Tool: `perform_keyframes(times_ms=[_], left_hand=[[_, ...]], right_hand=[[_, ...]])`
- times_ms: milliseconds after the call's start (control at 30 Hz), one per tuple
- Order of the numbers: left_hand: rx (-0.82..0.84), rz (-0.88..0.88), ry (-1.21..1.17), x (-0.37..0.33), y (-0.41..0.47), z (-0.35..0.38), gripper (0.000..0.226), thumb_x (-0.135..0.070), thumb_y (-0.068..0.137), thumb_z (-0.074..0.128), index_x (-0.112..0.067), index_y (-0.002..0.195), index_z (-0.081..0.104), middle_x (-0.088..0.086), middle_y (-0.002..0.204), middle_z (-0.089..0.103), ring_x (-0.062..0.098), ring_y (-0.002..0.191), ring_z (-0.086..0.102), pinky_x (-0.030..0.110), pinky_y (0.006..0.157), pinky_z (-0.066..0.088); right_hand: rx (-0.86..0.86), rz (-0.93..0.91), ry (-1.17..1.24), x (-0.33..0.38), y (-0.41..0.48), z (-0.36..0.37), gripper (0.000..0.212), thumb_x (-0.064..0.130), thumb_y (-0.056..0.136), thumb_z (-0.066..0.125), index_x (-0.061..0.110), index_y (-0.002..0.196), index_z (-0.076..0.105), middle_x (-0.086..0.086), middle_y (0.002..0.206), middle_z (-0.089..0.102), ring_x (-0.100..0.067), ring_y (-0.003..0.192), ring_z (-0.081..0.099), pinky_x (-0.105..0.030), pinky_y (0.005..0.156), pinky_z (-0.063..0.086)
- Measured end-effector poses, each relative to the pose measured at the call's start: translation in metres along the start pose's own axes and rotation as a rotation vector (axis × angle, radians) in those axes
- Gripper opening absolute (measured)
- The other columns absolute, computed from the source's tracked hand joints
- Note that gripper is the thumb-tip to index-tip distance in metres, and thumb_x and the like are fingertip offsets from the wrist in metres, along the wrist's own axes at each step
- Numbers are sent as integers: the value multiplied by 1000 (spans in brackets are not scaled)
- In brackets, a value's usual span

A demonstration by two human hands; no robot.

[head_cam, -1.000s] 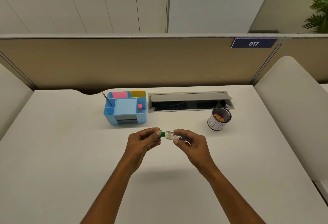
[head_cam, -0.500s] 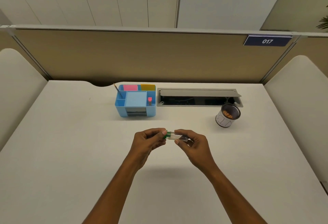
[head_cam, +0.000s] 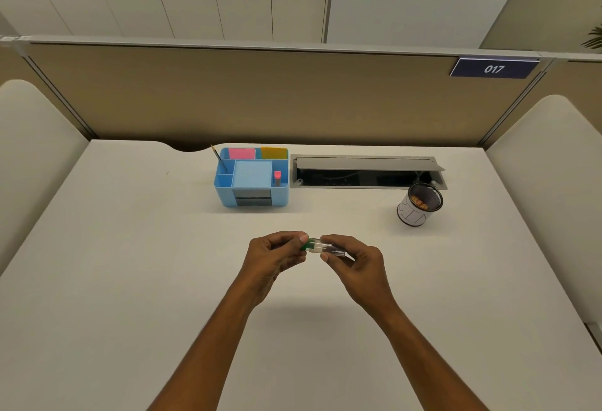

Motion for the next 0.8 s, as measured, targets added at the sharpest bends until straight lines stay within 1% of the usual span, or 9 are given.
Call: perform_keyframes(times_ms=[267, 467, 533, 633, 800], left_hand=[[10, -5, 0, 2, -1, 3, 24, -19, 82, 80, -6, 102, 80, 16, 93, 80, 25, 79, 76, 33, 77, 63], [24, -3, -15, 4, -1, 5, 23, -16, 84, 78, -5, 104, 79, 17, 99, 80, 29, 85, 76, 34, 80, 63], [44, -8, -20, 4, -2, 6, 24, -15, 84, 78, -4, 105, 79, 18, 100, 80, 29, 87, 76, 35, 81, 63], [81, -5, -22, 4, -3, 8, 25, -14, 84, 77, -3, 106, 78, 18, 103, 79, 30, 90, 77, 37, 84, 63], [99, 8, -16, 3, -3, 10, 29, -17, 79, 78, -4, 106, 79, 17, 104, 79, 32, 96, 76, 34, 82, 62]], right_hand=[[12, 0, 13, 1, -1, -3, 28, 1, 86, 76, 9, 113, 75, -5, 110, 77, -22, 101, 74, -25, 87, 61], [16, 39, 21, -2, -2, -4, 29, 4, 86, 77, 9, 114, 75, -4, 109, 78, -19, 100, 75, -25, 86, 61], [23, 66, 22, -2, -2, -4, 29, 5, 86, 77, 9, 115, 75, -5, 107, 79, -18, 96, 76, -26, 86, 62], [36, 90, 34, -1, -1, -4, 29, 7, 86, 77, 7, 116, 74, -6, 102, 80, -21, 85, 78, -27, 82, 63], [37, 104, 32, -2, -1, -5, 28, 10, 88, 76, 5, 115, 73, -8, 99, 79, -22, 81, 78, -30, 79, 64]])
Point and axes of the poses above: each hand's wrist, its own y-axis towards the middle knuckle, its own z-axis out of the palm, x = y × z, the point moved 5 cm from there along y, towards the middle knuckle
